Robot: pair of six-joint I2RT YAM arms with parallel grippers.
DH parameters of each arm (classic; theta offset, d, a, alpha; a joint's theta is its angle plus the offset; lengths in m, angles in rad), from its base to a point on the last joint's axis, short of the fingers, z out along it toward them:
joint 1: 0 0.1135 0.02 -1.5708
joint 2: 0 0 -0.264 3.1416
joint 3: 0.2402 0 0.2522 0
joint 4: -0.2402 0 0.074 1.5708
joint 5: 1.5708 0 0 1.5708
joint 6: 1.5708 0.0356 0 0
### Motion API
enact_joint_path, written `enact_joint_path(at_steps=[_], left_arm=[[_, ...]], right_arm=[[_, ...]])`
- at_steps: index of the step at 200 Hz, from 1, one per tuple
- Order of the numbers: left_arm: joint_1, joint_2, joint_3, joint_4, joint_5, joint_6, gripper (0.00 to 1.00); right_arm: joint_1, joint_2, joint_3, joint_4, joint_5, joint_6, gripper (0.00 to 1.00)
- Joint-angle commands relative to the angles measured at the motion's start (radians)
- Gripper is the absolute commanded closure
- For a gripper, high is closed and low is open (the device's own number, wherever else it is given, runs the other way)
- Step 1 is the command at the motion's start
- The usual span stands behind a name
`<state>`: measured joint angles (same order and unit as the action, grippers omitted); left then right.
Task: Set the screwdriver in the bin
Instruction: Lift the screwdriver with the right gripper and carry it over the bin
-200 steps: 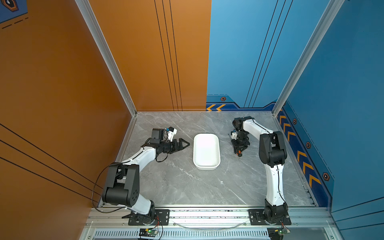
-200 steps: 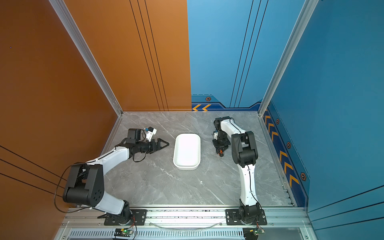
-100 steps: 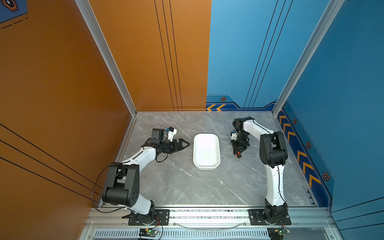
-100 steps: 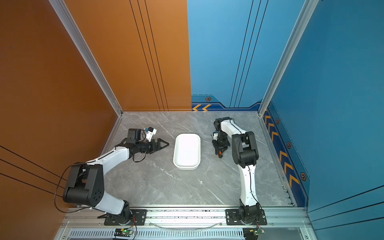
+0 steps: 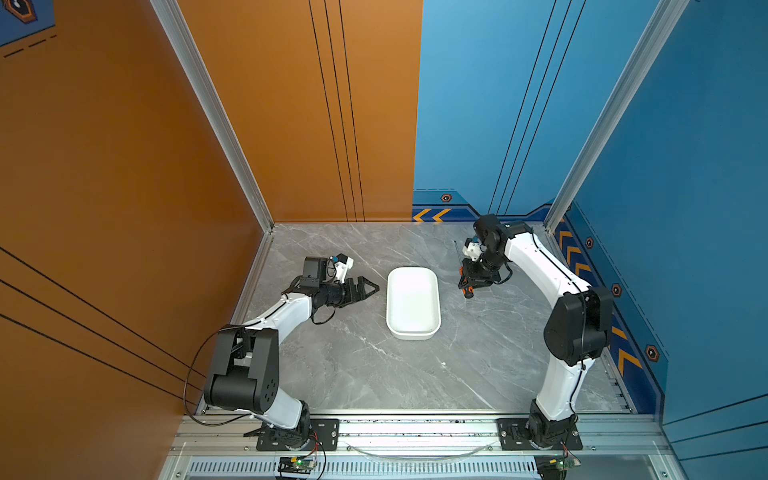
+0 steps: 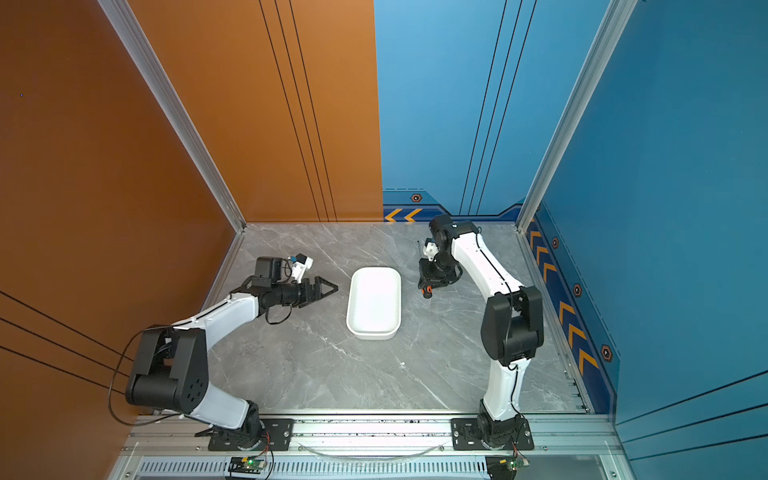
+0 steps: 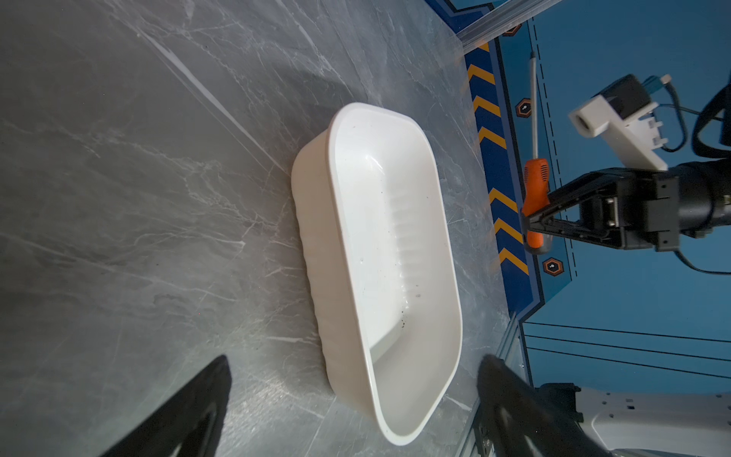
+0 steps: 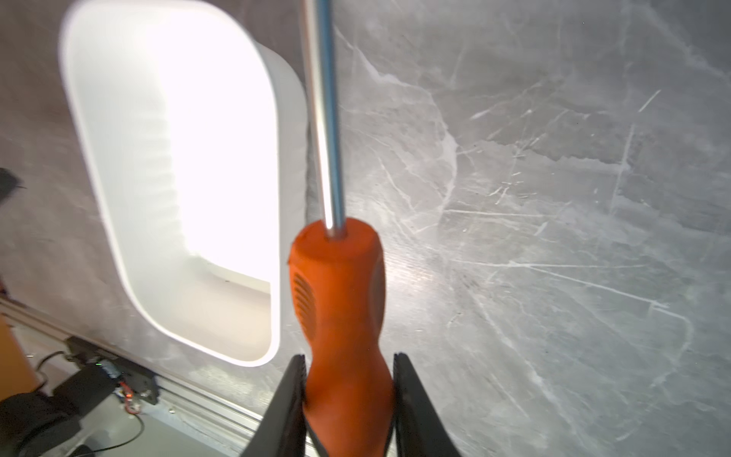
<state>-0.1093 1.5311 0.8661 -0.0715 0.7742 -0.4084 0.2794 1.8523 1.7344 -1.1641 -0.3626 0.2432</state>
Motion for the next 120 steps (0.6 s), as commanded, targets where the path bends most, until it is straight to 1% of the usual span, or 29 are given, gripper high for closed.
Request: enact_joint_path(at_steps=[1,22,42,81,94,120], left_arm=[[0.014,0.013,-0.013,0.018,-0.007,0.015,0.02],[0.019,0.024,-0.014,0.028,-0.004,0.011,0.02],[0.022,0.037,-0.01,0.031,0.003,0.008,0.02],[0.022,0.053,0.004,0.035,0.025,0.005,0.02],[0.021,0.053,0.006,0.036,0.026,0.005,0.02],[0.02,0.051,0.001,0.041,0.026,0.005,0.02]], right_arm=[[0.038,-0.075,-0.022,0.116,-0.134,0.193,1.0],[0.092,-0.13,-0.075,0.24,-0.175,0.334,1.0],[0.164,-0.14,-0.096,0.3,-0.168,0.408,1.0],[0.293,-0.115,-0.11,0.341,0.012,0.523,1.0],[0.32,-0.099,-0.111,0.341,0.066,0.542,1.0],[0.354,-0.077,-0.144,0.359,0.138,0.578,1.0]])
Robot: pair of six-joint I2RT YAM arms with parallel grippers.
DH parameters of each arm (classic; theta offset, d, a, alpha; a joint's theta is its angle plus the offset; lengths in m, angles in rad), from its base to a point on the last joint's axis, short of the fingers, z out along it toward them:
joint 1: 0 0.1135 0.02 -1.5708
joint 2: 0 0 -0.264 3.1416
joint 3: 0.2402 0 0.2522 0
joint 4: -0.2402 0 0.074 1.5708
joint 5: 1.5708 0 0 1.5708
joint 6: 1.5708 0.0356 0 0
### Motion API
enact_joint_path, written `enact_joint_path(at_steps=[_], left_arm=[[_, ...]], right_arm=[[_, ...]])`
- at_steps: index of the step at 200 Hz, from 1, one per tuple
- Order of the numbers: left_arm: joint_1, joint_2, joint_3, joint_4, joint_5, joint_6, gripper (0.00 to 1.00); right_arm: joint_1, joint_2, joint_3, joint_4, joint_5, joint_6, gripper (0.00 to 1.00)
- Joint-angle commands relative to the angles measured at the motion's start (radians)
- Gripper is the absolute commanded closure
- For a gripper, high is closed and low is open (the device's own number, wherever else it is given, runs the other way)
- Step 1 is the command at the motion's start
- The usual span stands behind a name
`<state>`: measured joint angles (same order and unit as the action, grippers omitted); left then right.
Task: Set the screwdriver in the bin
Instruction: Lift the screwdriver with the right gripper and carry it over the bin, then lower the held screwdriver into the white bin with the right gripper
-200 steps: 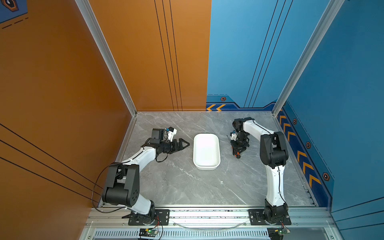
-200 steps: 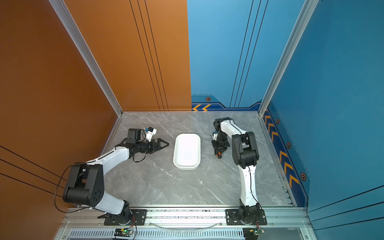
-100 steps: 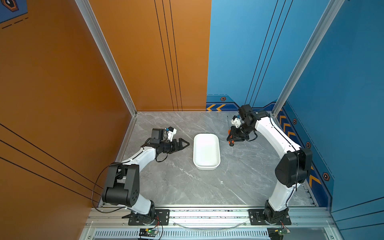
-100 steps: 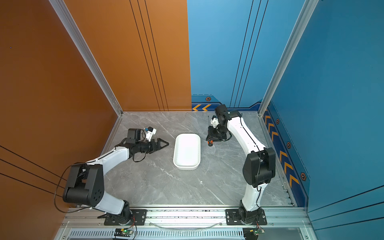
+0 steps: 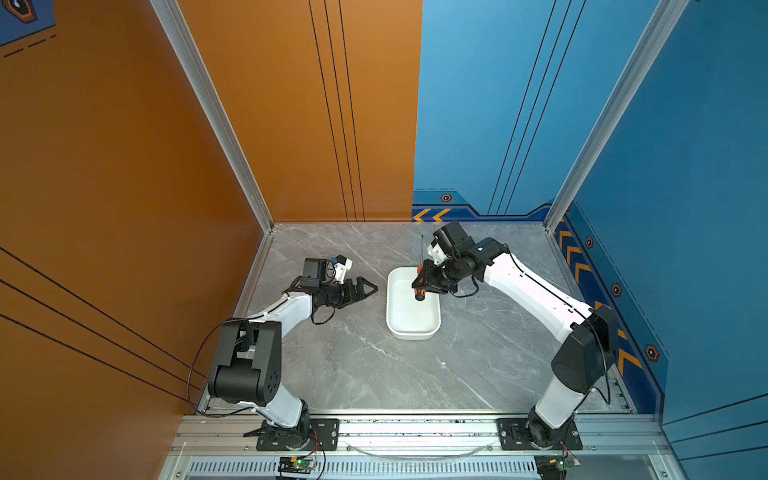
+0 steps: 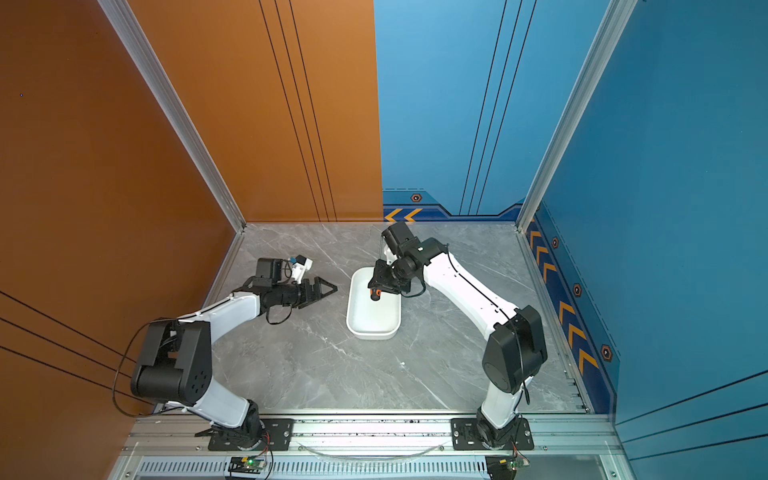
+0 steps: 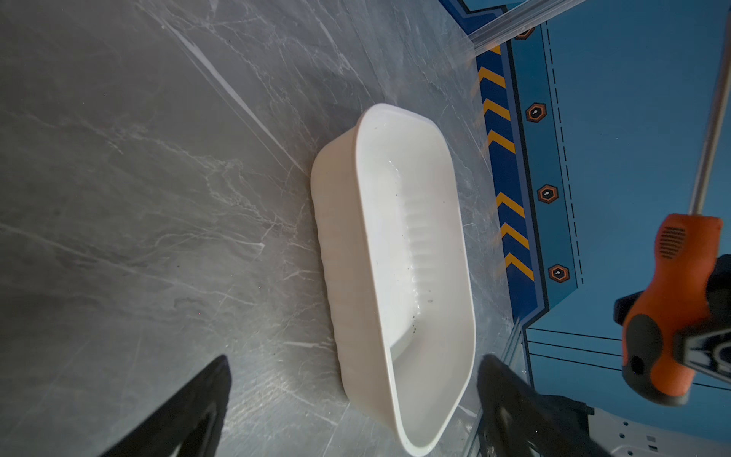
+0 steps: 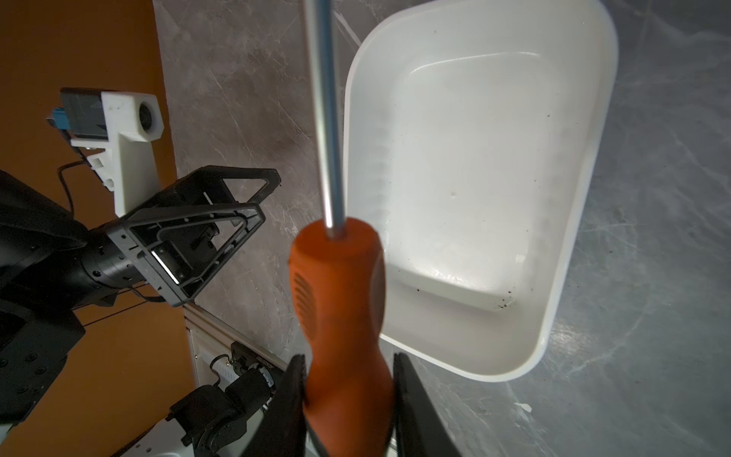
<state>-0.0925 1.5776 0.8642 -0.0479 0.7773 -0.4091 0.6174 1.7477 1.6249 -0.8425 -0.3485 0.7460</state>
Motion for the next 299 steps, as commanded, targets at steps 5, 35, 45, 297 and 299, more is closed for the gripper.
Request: enact_joint_path(at_steps=[5,35,45,297,299], left_arm=[[0.004,0.004,0.003,0.016,0.025,0.005,0.02],[0.004,0.008,0.003,0.016,0.027,0.006,0.02],[0.004,0.009,0.003,0.018,0.028,0.006,0.02],[0.004,0.019,0.001,0.019,0.031,0.006,0.02],[0.004,0.02,0.001,0.018,0.031,0.006,0.02]], right_arm=[[0.022,0.033,-0.044,0.042,0.138,0.08,1.0],[0.056,0.074,-0.067,0.05,0.209,0.095,1.0],[0.064,0.096,-0.064,0.05,0.209,0.095,1.0],[0.116,0.32,0.022,-0.059,0.179,0.056,1.0],[0.116,0.319,0.023,-0.059,0.179,0.056,1.0]])
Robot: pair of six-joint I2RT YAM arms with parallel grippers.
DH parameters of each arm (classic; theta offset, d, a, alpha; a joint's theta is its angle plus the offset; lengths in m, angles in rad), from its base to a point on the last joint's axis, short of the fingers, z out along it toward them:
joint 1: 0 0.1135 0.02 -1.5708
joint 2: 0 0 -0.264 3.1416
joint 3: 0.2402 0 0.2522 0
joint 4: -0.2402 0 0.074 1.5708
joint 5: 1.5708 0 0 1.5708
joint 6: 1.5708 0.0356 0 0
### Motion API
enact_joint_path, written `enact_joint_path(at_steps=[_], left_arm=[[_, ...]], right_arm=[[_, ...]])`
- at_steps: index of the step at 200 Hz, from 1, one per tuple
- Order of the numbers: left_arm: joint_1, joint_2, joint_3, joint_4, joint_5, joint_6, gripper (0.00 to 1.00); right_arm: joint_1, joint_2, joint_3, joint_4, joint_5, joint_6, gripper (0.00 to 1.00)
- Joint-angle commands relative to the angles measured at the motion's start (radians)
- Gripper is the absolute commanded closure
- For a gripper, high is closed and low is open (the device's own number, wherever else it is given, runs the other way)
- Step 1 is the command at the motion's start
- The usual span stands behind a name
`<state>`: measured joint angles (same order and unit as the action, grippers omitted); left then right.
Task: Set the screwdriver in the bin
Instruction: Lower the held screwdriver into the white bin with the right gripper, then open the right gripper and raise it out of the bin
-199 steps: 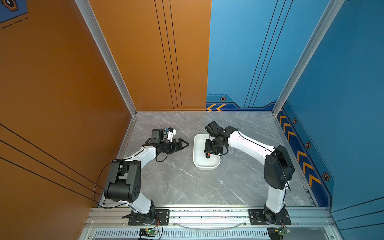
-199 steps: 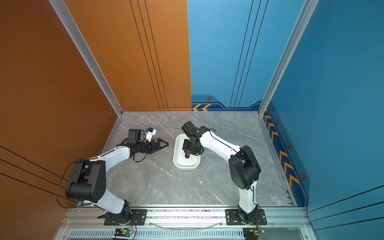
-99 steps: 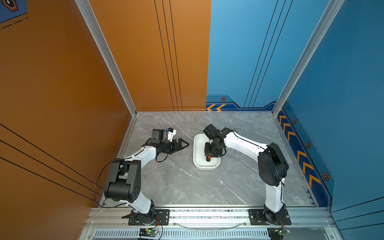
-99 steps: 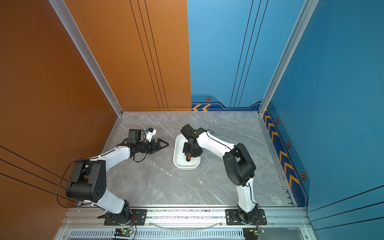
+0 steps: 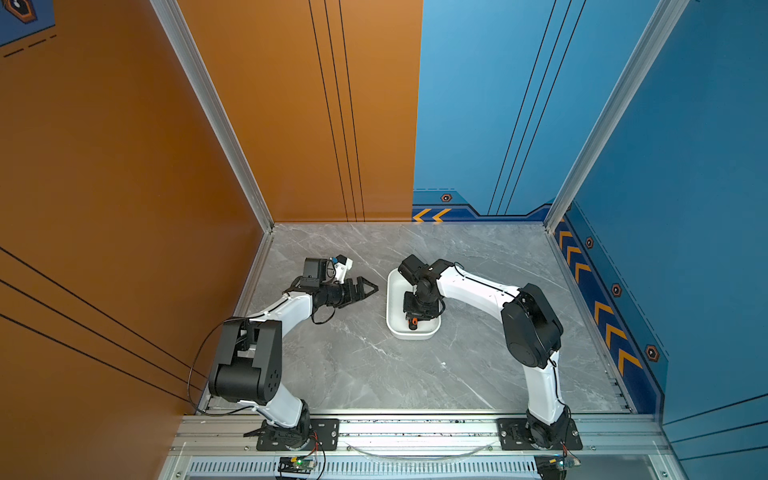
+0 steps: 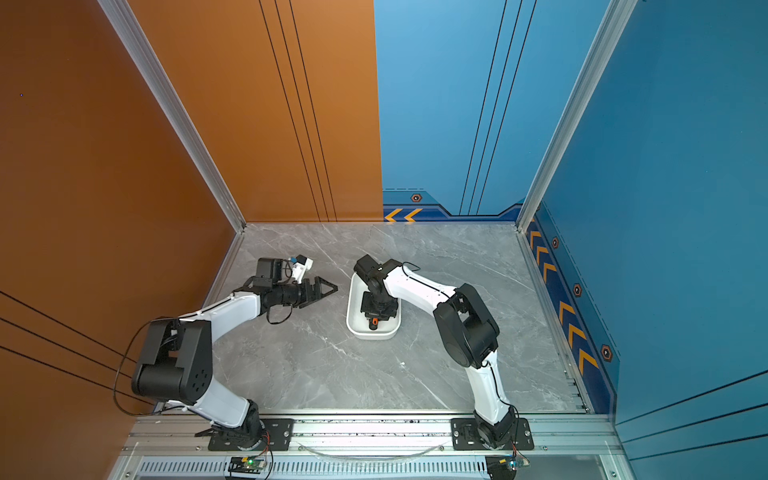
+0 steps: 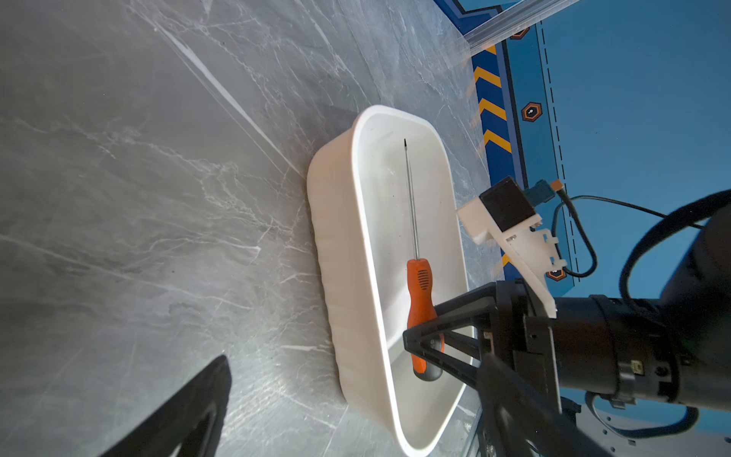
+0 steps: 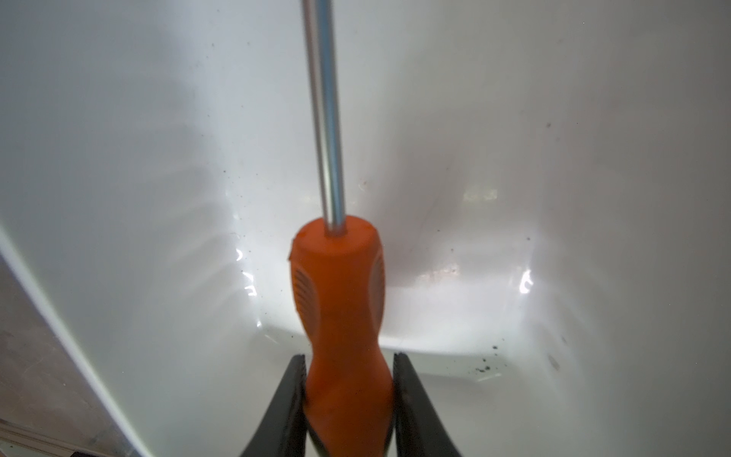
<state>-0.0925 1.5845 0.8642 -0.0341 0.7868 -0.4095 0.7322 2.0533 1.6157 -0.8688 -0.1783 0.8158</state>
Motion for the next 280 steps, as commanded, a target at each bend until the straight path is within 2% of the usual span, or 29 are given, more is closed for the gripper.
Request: enact_joint_path(at_steps=[1,145,188,280], left_arm=[[0.004,0.013,0.001,0.005,0.022,0.006,0.02],[0.004,0.013,-0.009,0.004,0.02,0.007,0.02],[0.004,0.018,-0.009,0.004,0.022,0.006,0.02],[0.004,0.012,-0.021,0.008,0.012,0.004,0.02]], right_arm=[[0.001,0.014,0.032,-0.032,0.009,-0.014,1.0],[-0.008,0.104,0.044,-0.032,0.011,-0.026,1.0],[-0.008,0.12,0.043,-0.031,0.017,-0.029,0.75],[-0.013,0.068,0.04,-0.018,0.027,-0.047,0.55]])
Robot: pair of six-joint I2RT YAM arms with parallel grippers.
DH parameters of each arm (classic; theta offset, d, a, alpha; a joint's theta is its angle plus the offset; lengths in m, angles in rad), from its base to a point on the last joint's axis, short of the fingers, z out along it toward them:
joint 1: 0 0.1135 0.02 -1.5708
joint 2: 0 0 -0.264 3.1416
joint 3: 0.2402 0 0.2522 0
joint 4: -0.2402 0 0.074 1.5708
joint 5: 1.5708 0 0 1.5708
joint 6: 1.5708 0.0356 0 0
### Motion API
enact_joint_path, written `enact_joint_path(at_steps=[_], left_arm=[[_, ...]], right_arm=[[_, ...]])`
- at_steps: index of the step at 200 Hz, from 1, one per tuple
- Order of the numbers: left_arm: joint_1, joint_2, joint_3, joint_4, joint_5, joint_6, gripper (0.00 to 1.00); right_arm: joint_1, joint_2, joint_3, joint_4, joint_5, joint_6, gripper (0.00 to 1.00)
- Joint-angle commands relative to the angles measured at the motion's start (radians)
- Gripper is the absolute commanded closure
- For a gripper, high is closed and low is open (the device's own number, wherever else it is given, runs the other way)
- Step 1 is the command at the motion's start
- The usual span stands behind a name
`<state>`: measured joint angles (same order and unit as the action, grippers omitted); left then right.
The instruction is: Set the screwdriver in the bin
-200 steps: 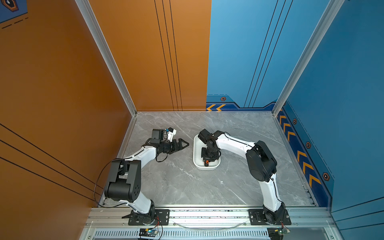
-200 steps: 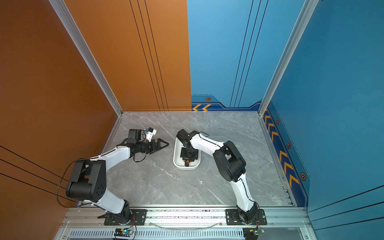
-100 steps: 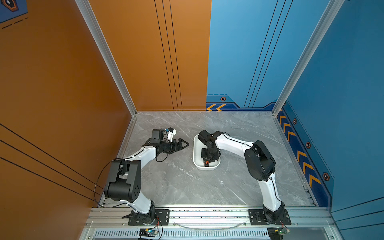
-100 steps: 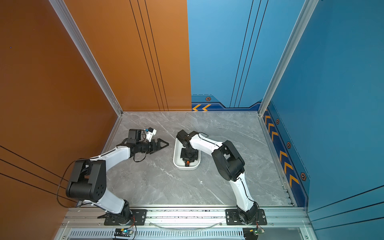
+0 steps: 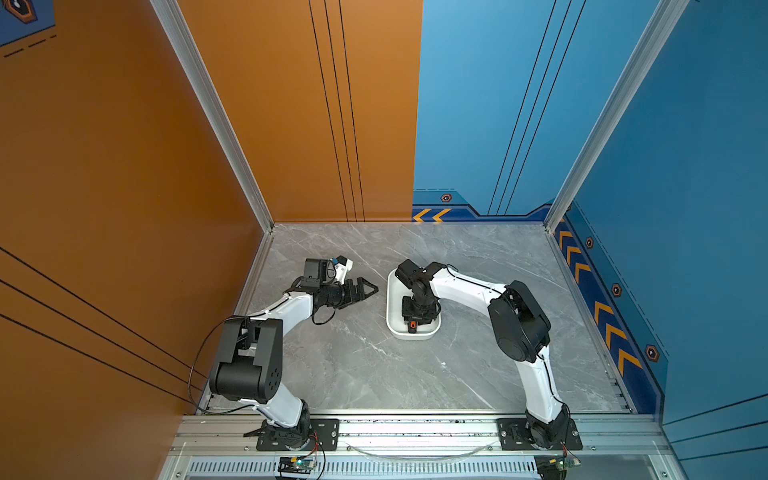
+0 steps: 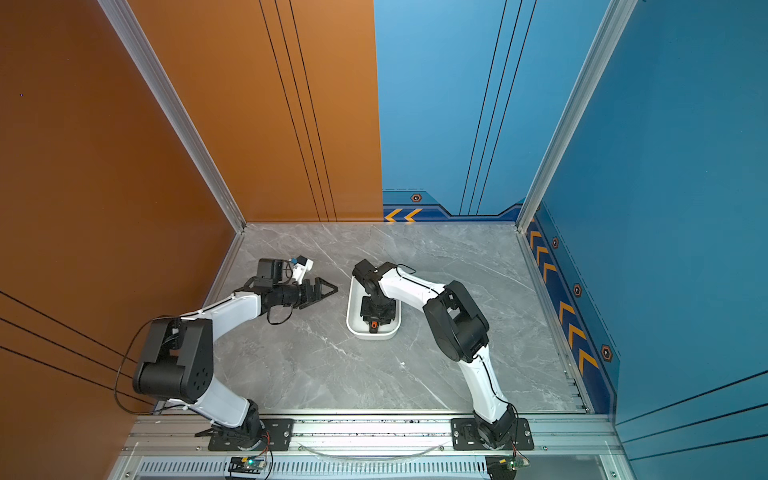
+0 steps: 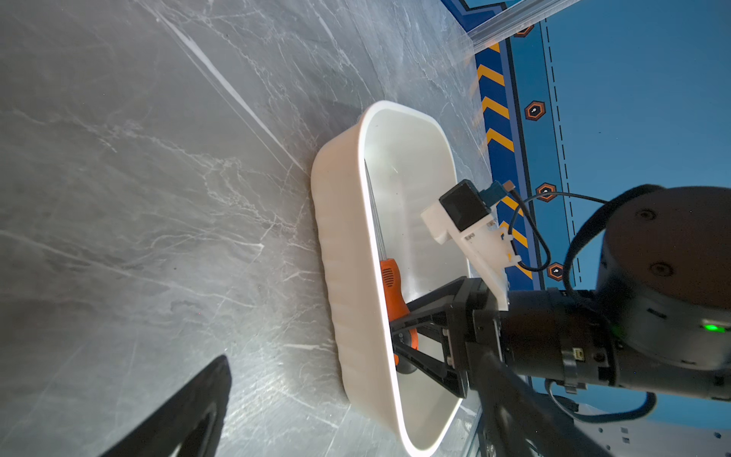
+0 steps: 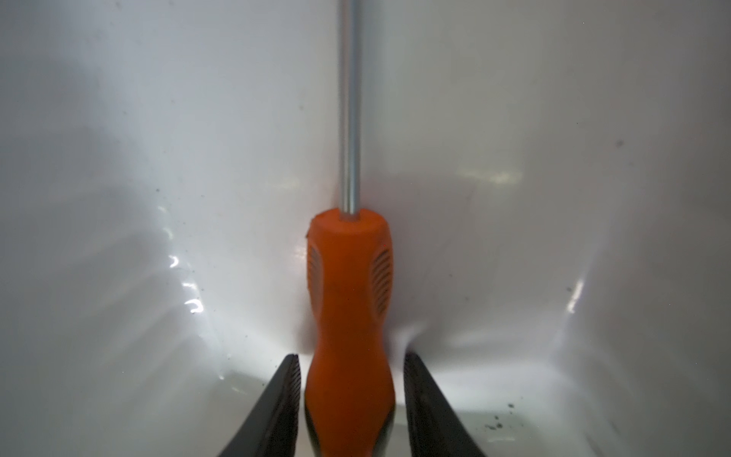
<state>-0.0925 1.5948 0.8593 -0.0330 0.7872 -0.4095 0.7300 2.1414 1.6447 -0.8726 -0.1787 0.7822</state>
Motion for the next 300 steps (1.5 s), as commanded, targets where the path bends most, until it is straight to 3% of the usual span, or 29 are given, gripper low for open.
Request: enact_joint_path(at_steps=[1,41,63,86,125,144,167,194,216,263,300], left_arm=[[0.004,0.001,-0.016,0.007,0.012,0.004,0.02],[0.004,-0.033,-0.016,0.007,-0.001,0.005,0.02],[0.004,-0.106,-0.027,0.008,-0.05,0.027,0.02],[-0.006,-0.249,-0.072,0.011,-0.203,0.053,0.02],[-0.013,-0.451,-0.174,0.053,-0.496,0.073,0.02],[-0.002,-0.511,-0.212,0.073,-0.605,0.113,0.02],[0.005,-0.553,-0.231,0.064,-0.689,0.2,0.02],[0.011,-0.582,-0.277,0.122,-0.738,0.267,0.02],[0.019,-0.59,-0.323,0.214,-0.773,0.274,0.02],[0.03,-0.562,-0.462,0.519,-0.807,0.322,0.02],[0.054,-0.51,-0.485,0.582,-0.808,0.409,0.02]], right_arm=[[-0.011,-0.021,0.011,-0.013,0.026,-0.014,0.55],[-0.02,-0.154,0.022,-0.046,0.009,-0.041,0.48],[-0.087,-0.249,0.029,-0.068,-0.072,-0.145,0.41],[-0.185,-0.379,0.019,-0.086,-0.13,-0.334,0.28],[-0.443,-0.592,-0.076,-0.035,-0.014,-0.62,0.24],[-0.557,-0.7,-0.236,0.146,-0.017,-0.715,0.23],[-0.693,-0.834,-0.483,0.429,-0.081,-0.726,0.23],[-0.752,-0.981,-0.785,0.74,0.055,-0.734,0.15],[-0.777,-1.043,-1.012,1.027,0.075,-0.684,0.12],[-0.776,-0.95,-1.266,1.458,0.183,-0.69,0.1],[-0.777,-0.797,-1.334,1.722,0.207,-0.662,0.09]])
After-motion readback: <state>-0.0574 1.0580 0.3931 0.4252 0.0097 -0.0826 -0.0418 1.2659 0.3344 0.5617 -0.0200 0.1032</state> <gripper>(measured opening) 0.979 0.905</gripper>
